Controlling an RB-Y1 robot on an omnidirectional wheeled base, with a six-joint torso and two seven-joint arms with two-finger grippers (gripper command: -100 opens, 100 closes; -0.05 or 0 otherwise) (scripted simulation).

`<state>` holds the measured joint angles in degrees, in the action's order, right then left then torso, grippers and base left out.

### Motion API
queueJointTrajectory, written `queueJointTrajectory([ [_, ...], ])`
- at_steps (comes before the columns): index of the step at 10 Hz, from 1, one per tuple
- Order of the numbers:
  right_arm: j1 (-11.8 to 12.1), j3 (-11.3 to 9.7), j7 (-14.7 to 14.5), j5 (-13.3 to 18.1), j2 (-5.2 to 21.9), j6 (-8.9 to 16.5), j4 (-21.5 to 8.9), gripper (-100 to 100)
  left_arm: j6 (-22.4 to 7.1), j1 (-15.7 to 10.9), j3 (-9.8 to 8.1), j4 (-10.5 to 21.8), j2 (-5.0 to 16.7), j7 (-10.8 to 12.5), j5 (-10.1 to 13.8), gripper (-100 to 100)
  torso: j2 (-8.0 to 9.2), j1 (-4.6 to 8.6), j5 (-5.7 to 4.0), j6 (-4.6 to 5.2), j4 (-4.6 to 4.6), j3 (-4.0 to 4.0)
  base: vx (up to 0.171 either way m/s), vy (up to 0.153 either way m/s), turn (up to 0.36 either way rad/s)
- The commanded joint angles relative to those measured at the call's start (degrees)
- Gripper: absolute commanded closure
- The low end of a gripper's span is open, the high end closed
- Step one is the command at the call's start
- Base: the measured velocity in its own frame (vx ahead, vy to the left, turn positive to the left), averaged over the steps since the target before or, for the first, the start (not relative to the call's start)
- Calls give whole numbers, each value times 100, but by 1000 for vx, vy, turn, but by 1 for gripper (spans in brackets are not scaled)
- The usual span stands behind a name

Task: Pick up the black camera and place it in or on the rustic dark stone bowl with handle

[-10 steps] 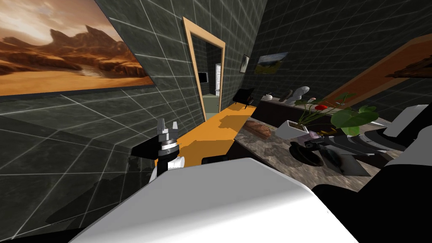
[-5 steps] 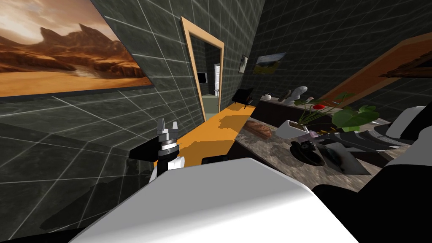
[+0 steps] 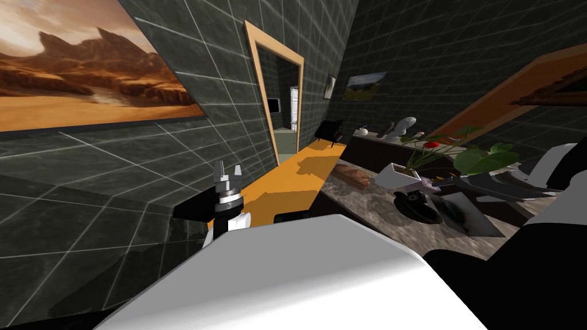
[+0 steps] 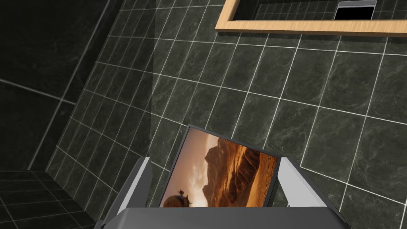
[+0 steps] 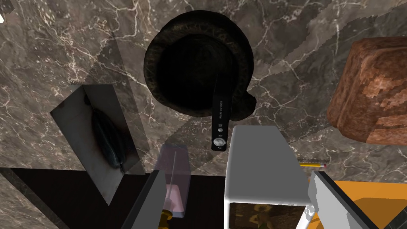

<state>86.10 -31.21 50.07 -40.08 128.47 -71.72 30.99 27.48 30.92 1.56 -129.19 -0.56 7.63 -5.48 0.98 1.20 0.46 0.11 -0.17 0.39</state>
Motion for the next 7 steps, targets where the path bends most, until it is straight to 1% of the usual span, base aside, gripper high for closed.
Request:
queueJointTrajectory([
  [1,0,0,0,0,0,0,0,-100,0,0,0,0,0,0,0,0,0,0,0,0,0,0,9,10,-10],
  [2,15,10,22,0,-2,-35,-29,0,0,0,0,0,0,0,0,0,3,4,-1,-1,0,2,0,0,0],
  [7,13,9,20,0,-1,-32,-26,0,0,0,0,0,0,0,0,0,8,9,-3,0,2,5,0,0,0],
])
